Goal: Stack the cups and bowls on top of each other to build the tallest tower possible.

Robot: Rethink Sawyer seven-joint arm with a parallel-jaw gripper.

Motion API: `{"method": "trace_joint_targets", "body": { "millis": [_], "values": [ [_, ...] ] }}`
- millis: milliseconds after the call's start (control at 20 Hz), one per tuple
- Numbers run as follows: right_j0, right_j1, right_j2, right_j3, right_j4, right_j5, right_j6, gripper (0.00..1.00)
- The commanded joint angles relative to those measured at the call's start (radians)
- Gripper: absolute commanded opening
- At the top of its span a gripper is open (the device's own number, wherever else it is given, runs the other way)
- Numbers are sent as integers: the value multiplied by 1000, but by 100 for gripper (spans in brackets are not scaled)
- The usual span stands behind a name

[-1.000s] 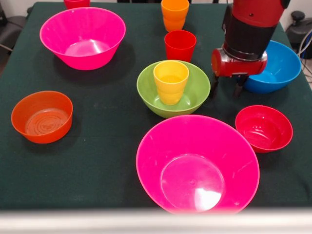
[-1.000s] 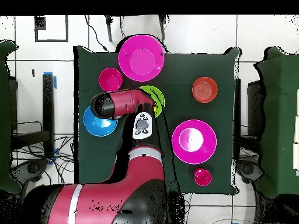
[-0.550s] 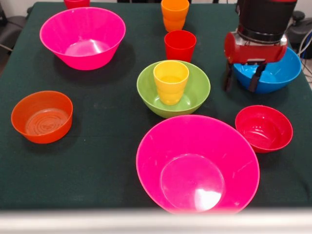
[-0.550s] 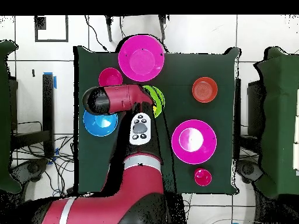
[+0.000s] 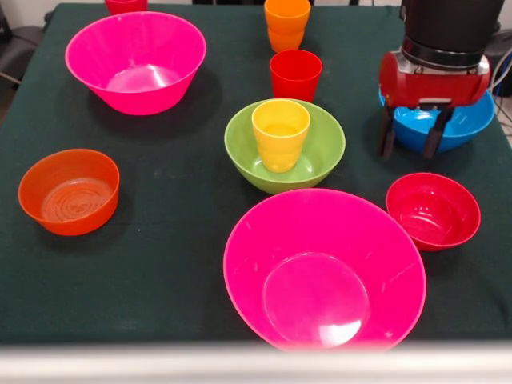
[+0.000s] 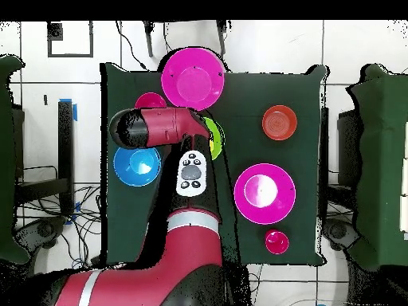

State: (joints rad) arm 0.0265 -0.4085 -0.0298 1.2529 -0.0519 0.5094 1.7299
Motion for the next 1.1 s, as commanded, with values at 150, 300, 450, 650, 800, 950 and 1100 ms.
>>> {"method": "trace_joint_targets", "body": {
  "millis": [150, 300, 450, 650, 800, 950, 1100],
  "values": [
    [23, 81, 31, -22, 20, -43, 178, 100],
    [25, 84, 25, -1, 19, -83, 182, 100],
    [29, 89, 16, 18, 19, -104, 187, 100],
    [41, 105, 2, 40, 20, -140, 200, 100],
    [50, 121, -8, 42, 23, -172, 208, 100],
    [61, 130, -17, 34, 34, -178, 213, 100],
    [61, 132, -14, 42, 41, -197, 210, 100]
  ]
}}
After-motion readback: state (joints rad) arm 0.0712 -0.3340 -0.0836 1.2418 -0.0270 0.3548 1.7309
